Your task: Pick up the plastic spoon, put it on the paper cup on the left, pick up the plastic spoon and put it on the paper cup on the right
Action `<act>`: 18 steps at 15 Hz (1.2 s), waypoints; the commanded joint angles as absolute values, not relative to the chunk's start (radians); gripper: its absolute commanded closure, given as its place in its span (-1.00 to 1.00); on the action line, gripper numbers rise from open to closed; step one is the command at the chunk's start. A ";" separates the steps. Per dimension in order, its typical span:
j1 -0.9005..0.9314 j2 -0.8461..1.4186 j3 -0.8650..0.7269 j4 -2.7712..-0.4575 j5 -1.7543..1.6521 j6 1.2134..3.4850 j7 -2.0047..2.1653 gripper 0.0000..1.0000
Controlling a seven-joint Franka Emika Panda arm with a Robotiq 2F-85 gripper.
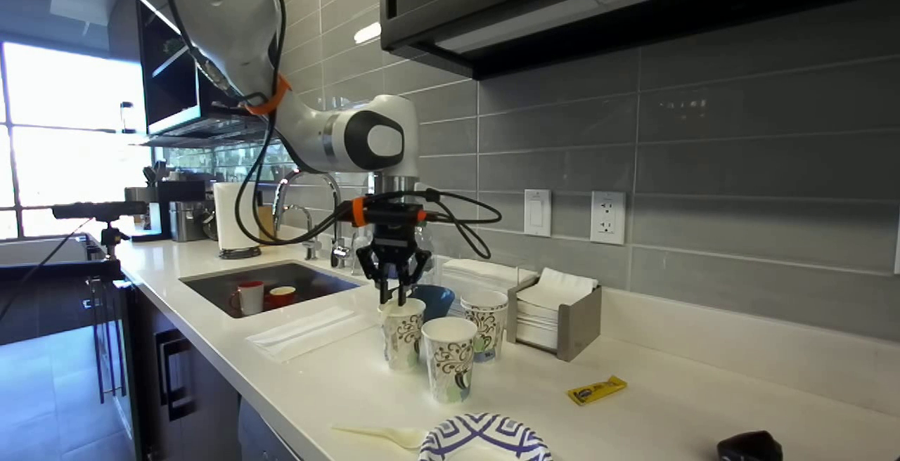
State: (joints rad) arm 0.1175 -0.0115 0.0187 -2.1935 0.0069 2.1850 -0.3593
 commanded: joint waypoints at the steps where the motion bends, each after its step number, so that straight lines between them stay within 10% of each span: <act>1: 0.100 -0.006 0.038 -2.172 -0.020 2.180 -0.331 -0.33; 6: 0.101 -0.097 0.040 -2.231 -0.008 2.143 -0.249 -1.00; 18: 0.072 -0.402 0.005 -2.560 0.133 1.924 -0.071 -1.00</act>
State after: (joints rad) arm 0.0904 -0.3293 0.0115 -2.4723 0.0810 1.9332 -0.1211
